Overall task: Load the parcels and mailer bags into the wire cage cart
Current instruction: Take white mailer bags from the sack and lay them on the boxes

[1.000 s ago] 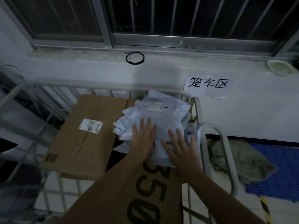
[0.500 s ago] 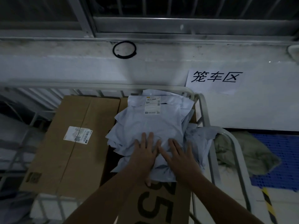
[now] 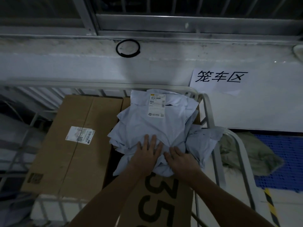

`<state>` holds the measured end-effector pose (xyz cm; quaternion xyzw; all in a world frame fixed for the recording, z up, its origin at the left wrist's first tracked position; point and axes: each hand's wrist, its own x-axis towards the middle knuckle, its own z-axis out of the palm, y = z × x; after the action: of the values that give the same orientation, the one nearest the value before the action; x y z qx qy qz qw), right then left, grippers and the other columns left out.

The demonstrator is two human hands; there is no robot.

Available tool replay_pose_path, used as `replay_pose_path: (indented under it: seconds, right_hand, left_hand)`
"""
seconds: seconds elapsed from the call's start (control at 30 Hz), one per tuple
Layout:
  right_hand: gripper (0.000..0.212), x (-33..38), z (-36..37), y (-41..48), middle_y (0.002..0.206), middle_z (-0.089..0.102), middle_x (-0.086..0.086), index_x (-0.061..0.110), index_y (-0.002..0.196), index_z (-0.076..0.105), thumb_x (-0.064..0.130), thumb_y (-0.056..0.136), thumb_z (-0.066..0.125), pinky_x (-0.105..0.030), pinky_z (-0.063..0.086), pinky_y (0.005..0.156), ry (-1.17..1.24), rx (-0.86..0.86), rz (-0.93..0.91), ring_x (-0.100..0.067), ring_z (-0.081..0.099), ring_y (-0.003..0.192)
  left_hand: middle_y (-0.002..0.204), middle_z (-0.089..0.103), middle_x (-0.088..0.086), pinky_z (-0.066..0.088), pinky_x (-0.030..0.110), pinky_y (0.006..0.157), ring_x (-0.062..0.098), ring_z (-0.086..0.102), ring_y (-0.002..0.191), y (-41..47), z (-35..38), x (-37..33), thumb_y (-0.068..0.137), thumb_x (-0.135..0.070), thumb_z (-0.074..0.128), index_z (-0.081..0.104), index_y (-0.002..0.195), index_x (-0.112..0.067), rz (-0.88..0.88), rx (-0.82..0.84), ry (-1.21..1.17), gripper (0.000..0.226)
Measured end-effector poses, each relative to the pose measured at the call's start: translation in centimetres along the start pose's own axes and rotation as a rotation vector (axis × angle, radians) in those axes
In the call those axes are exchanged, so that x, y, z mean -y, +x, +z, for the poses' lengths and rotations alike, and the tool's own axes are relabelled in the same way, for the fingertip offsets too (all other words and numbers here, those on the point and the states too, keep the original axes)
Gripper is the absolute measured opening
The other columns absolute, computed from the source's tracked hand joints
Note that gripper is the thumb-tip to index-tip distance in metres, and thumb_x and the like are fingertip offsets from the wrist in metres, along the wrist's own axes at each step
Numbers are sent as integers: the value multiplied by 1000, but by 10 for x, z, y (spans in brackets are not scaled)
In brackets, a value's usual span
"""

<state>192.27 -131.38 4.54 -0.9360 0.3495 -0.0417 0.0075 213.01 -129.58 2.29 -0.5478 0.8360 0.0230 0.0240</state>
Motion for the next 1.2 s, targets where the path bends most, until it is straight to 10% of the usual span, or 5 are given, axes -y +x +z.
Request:
replay_pose_path:
  seconds: [0.23,0.7,0.83,1.03,1.2]
  right_hand:
    - [36,32,-27,-24,98,71,-17,7,106,73,28,77,75,-32,52,40,-12,-113,-4,-28,71,79]
    - [40,138,-84,-96,107,73,-16,12,116,65,28,86,44,-39,58,58,-187,-204,13,-33,73,95]
    - [45,155,-126,-84,106,73,-18,10,109,76,22,83,40,-40,60,53,-259,-194,16,-34,73,90]
    - [55,199,-119,-124,119,69,-18,11,123,68,25,70,78,-42,59,69,-221,-220,12,-34,71,103]
    - [28,247,-52,-175,109,74,-12,15,119,60,21,106,36,-42,60,63,-152,-188,61,-31,73,97]
  left_hand:
    - [140,51,30,57,57,77,52,57,119,-37,-32,-14,109,-38,20,41,143,-4,22,-61,57,52]
    - [137,55,27,58,56,72,49,59,117,-152,-85,-54,91,-39,35,38,139,-2,88,-88,-51,61]
    - [138,56,25,60,52,73,45,62,115,-160,-117,-43,70,-51,73,37,139,-3,93,-55,-98,91]
    - [138,56,25,57,56,75,49,60,116,-216,-114,-57,102,-25,24,41,138,-3,96,-198,101,45]
    - [142,54,22,55,62,79,53,44,128,-273,-45,-92,106,-25,21,57,134,-11,29,-11,86,48]
